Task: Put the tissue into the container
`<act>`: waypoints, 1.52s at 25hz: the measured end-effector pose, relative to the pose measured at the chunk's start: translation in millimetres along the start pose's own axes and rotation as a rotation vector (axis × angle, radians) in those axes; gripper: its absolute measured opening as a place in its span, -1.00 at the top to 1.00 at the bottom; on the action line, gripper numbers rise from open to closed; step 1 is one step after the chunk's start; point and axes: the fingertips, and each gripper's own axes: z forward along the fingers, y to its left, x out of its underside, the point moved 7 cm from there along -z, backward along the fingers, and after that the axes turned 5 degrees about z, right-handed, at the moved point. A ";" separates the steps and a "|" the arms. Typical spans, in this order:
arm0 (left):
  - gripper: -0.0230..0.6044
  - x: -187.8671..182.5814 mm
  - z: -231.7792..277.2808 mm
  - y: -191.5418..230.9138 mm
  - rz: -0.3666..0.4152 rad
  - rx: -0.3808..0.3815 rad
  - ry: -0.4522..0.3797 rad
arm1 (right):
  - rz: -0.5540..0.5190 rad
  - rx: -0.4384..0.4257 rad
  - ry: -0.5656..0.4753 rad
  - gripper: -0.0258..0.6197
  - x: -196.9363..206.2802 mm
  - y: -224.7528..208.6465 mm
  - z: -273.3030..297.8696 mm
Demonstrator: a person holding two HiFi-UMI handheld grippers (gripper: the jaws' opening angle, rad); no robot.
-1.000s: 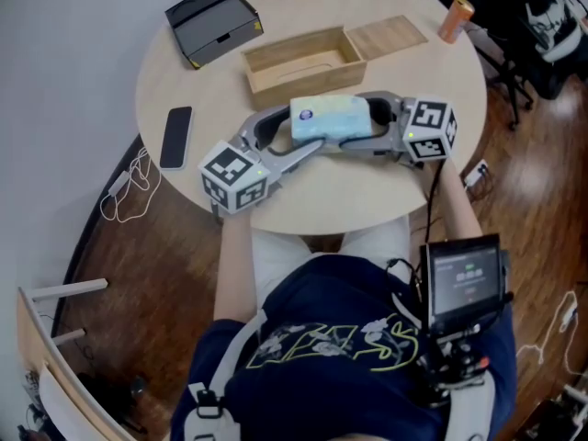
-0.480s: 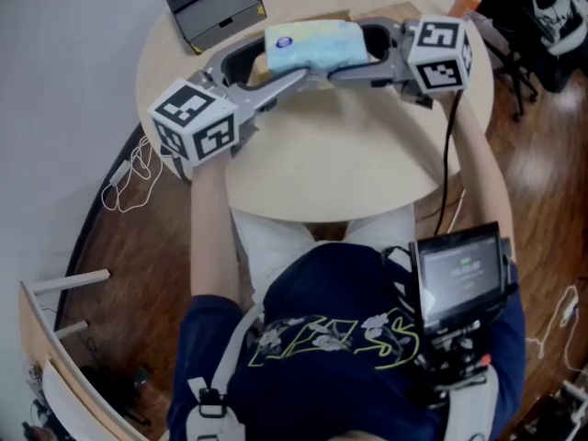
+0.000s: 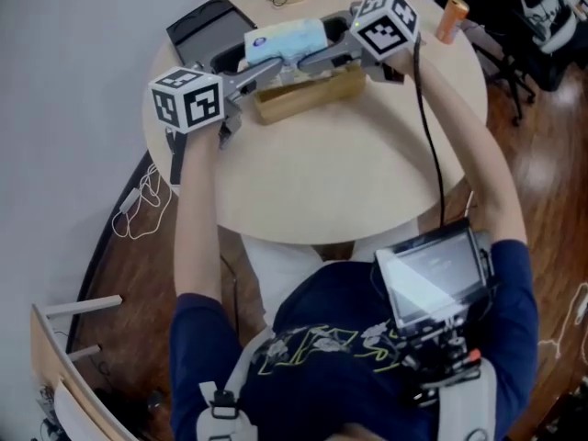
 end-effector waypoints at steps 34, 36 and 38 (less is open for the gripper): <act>0.92 42.7 -35.6 -101.8 0.036 0.119 -0.171 | 0.065 0.094 -0.491 0.89 73.7 93.7 -45.2; 0.92 47.8 -33.6 -108.3 0.028 0.125 -0.168 | 0.035 0.090 -0.460 0.89 78.1 102.7 -41.2; 0.92 53.2 -30.9 -113.7 0.024 0.121 -0.164 | 0.006 0.093 -0.428 0.89 87.4 106.9 -37.6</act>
